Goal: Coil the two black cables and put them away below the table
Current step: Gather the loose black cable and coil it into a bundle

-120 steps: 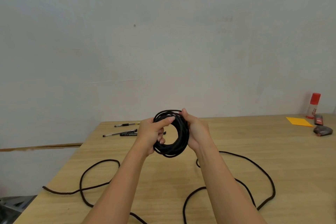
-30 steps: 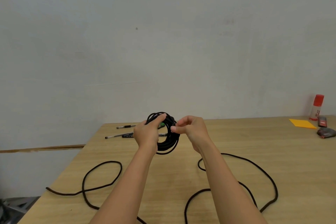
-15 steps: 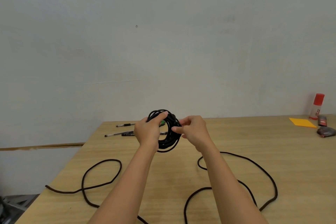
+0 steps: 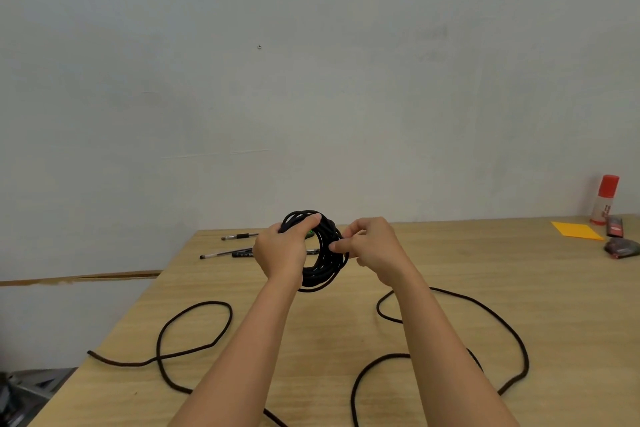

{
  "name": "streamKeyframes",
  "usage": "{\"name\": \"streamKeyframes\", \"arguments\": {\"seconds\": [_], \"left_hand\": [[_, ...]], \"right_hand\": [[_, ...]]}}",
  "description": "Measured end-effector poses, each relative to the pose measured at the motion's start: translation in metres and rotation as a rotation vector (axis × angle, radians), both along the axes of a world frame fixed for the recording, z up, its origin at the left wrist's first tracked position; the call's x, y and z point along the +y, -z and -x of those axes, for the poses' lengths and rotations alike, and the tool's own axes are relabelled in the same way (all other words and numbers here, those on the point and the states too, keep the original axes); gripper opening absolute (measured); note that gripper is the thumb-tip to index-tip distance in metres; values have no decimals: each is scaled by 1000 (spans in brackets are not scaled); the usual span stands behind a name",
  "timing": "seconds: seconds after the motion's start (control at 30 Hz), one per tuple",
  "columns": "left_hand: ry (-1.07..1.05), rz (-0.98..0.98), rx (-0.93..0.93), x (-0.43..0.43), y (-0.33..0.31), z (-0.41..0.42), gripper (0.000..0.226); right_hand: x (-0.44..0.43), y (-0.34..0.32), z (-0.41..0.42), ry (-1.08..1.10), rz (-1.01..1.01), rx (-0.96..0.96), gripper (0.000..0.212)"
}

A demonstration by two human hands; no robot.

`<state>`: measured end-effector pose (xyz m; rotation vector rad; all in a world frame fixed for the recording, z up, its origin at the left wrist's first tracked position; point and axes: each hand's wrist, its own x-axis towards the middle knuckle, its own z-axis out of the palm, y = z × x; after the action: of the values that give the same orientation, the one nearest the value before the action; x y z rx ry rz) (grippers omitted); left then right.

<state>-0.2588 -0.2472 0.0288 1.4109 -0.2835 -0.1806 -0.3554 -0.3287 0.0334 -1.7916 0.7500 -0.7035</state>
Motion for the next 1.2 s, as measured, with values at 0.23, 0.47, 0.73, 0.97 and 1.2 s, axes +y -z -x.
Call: {"name": "streamKeyframes", "arguments": {"seconds": [0.23, 0.47, 0.73, 0.97, 1.2], "left_hand": [[73, -47, 15, 8, -6, -4, 35], [137, -133, 40, 11, -6, -5, 37], [52, -128, -39, 3, -8, 3, 42], [25, -98, -133, 3, -13, 8, 41], [-40, -121, -304, 1, -7, 17, 51]], "right_hand": [[-3, 0, 6, -214, -196, -60, 19], [3, 2, 2, -119, -2, -30, 13], [9, 13, -13, 162, 274, 12, 24], [10, 12, -14, 195, 210, -24, 32], [20, 17, -23, 314, 344, 81, 21]]}}
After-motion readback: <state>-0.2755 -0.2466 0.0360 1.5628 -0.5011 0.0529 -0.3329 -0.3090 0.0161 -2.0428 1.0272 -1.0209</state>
